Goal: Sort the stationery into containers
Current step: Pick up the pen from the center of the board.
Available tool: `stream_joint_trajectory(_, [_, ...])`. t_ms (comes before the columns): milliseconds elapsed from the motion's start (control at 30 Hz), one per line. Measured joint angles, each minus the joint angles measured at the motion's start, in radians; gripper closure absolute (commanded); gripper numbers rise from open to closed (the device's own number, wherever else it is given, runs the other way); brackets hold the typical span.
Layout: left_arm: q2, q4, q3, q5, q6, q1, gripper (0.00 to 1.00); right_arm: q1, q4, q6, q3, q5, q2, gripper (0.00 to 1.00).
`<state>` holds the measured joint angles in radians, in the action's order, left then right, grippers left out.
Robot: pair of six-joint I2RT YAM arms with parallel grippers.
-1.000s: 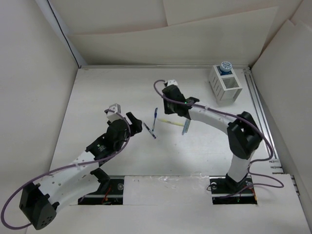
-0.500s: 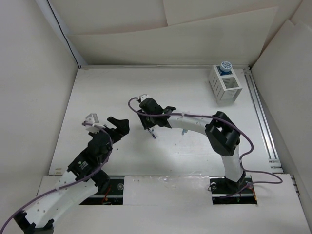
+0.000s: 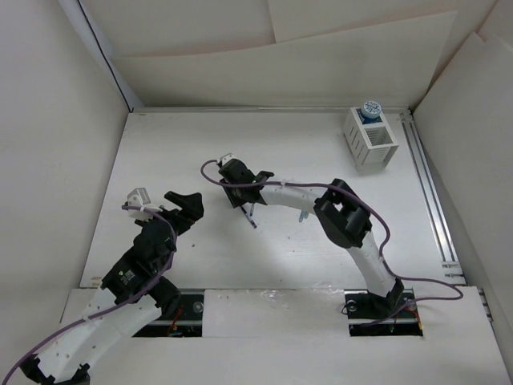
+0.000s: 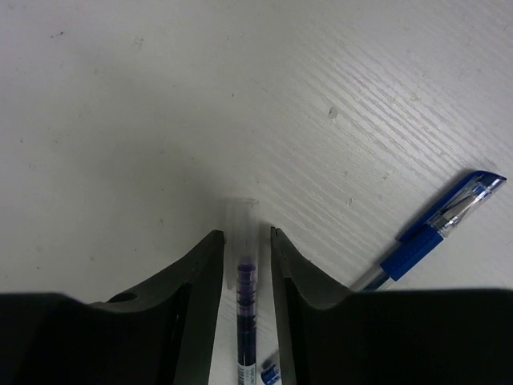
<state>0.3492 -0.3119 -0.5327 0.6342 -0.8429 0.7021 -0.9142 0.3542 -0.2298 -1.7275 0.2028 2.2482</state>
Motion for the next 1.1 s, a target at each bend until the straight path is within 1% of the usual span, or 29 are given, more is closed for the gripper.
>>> stream_joint_trajectory(200, [0.000, 0.000, 0.000, 0.000, 0.000, 0.000, 0.00, 0.000, 0.014, 0.006, -0.018, 0.010, 0.004, 0.79])
stream_joint_trajectory(333, [0.000, 0.000, 0.000, 0.000, 0.000, 0.000, 0.00, 0.000, 0.015, 0.005, -0.018, 0.009, 0.004, 0.80])
stream_joint_trajectory(367, [0.000, 0.000, 0.000, 0.000, 0.000, 0.000, 0.00, 0.000, 0.015, 0.005, -0.018, 0.009, 0.004, 0.82])
stream_joint_trajectory(400, [0.000, 0.000, 0.000, 0.000, 0.000, 0.000, 0.00, 0.000, 0.015, 0.005, -0.018, 0.009, 0.004, 0.89])
stream_joint_trajectory(467, [0.000, 0.000, -0.001, 0.000, 0.000, 0.000, 0.00, 0.000, 0.016, 0.004, -0.018, 0.009, 0.004, 0.91])
stream_joint_trajectory(500, [0.000, 0.000, -0.001, 0.000, 0.001, 0.000, 0.00, 0.000, 0.016, 0.002, -0.018, 0.009, 0.004, 0.95])
stream_joint_trajectory(767, [0.000, 0.000, -0.009, 0.000, 0.004, -0.002, 0.00, 0.003, 0.025, -0.011, -0.018, -0.034, -0.018, 0.95])
stream_joint_trajectory(867, [0.000, 0.001, -0.013, -0.002, 0.006, -0.002, 0.00, 0.011, 0.039, -0.013, -0.018, -0.058, -0.080, 0.95])
stream_joint_trajectory(967, [0.009, 0.006, -0.014, -0.008, 0.008, -0.002, 0.00, 0.043, 0.037, -0.020, -0.018, -0.084, -0.192, 0.95])
stream_joint_trajectory(1033, [0.029, 0.026, -0.014, -0.025, 0.013, -0.002, 0.00, 0.089, 0.033, -0.025, -0.016, -0.097, -0.291, 0.95])
stream_joint_trajectory(1100, [0.063, 0.051, -0.014, -0.045, 0.017, -0.003, 0.00, 0.161, 0.011, -0.032, -0.001, -0.106, -0.407, 0.95])
